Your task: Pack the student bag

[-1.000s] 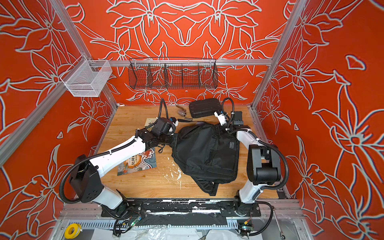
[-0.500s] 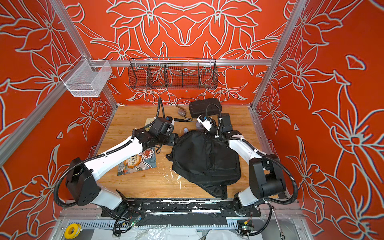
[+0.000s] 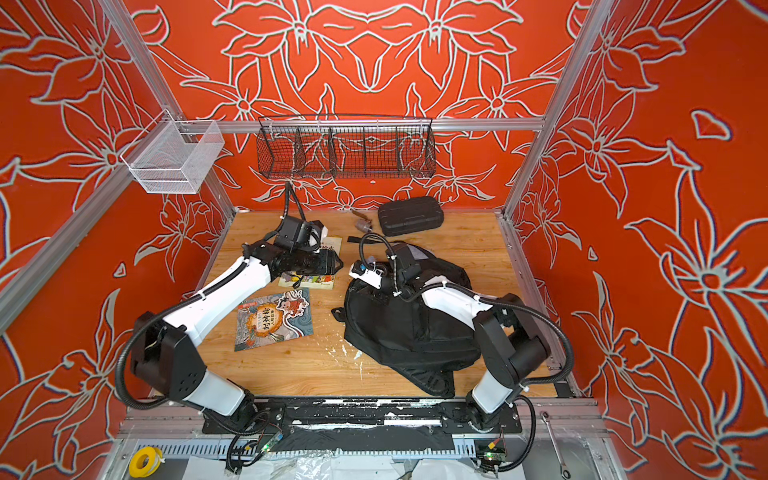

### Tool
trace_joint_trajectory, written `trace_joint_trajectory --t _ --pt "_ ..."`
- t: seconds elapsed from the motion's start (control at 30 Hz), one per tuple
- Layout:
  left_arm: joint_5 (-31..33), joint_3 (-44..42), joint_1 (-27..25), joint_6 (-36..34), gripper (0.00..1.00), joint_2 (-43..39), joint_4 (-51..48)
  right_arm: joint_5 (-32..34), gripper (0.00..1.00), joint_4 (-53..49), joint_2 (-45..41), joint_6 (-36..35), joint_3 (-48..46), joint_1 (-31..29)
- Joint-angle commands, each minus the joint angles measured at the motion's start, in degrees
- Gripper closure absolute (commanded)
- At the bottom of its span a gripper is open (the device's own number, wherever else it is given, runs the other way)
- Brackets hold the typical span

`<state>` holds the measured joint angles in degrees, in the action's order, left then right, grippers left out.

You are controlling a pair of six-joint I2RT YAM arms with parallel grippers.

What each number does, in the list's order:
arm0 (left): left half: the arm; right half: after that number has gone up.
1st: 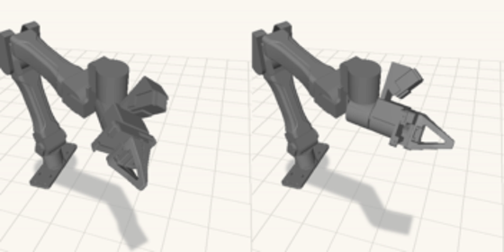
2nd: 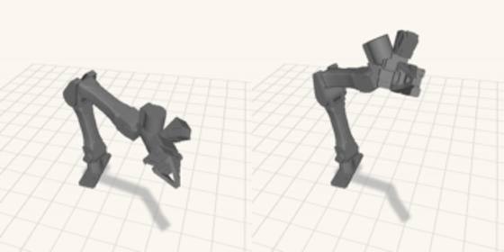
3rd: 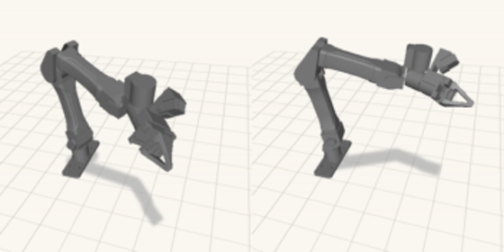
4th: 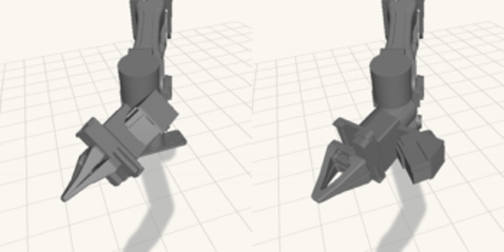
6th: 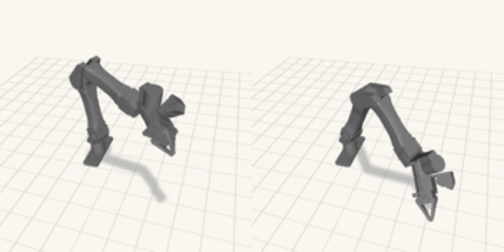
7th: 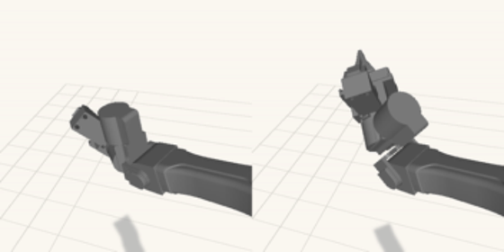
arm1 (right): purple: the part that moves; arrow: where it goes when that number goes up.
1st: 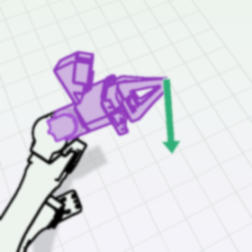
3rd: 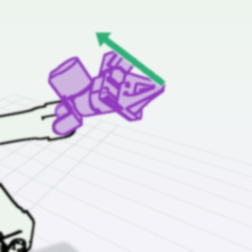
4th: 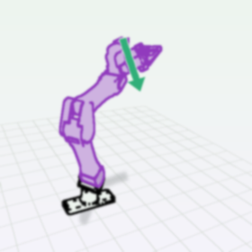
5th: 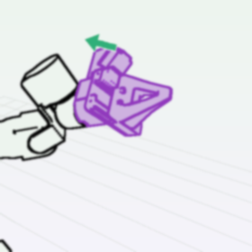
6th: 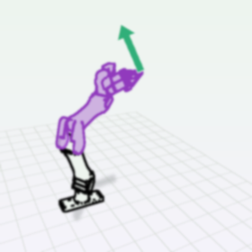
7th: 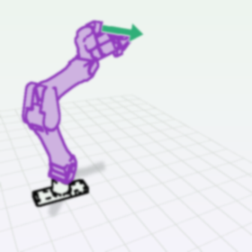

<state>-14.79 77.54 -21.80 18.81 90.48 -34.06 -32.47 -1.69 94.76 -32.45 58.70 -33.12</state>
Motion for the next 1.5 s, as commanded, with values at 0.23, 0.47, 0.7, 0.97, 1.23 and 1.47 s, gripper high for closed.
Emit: trace_joint_trajectory --t 0.23,0.47,0.7,0.97,1.23,1.47 --pt "-13.94 8.36 -0.18 -4.74 0.35 13.01 -2.95 9.40 0.62 0.53 3.97 -4.30 2.38 -2.32" --pt "-17.72 10.42 -0.30 -6.42 0.37 18.34 -3.13 9.19 0.62 6.54 5.55 -4.85 1.35 -3.61" --pt "-19.66 12.84 -0.26 -6.66 0.40 22.13 -4.15 1.31 0.63 11.10 6.14 -5.87 0.31 -4.08" --pt "-19.76 12.84 -0.26 -6.25 0.49 23.22 -3.64 3.99 0.84 6.53 7.51 -6.60 2.54 -4.32" --pt "-18.55 11.41 -0.01 -5.23 0.57 22.26 -1.71 3.96 1.00 4.78 5.00 -7.65 0.93 -4.32" --pt "-17.04 11.56 0.01 -4.50 0.84 22.91 -1.18 5.13 1.00 1.16 4.21 -7.86 1.72 -4.35"
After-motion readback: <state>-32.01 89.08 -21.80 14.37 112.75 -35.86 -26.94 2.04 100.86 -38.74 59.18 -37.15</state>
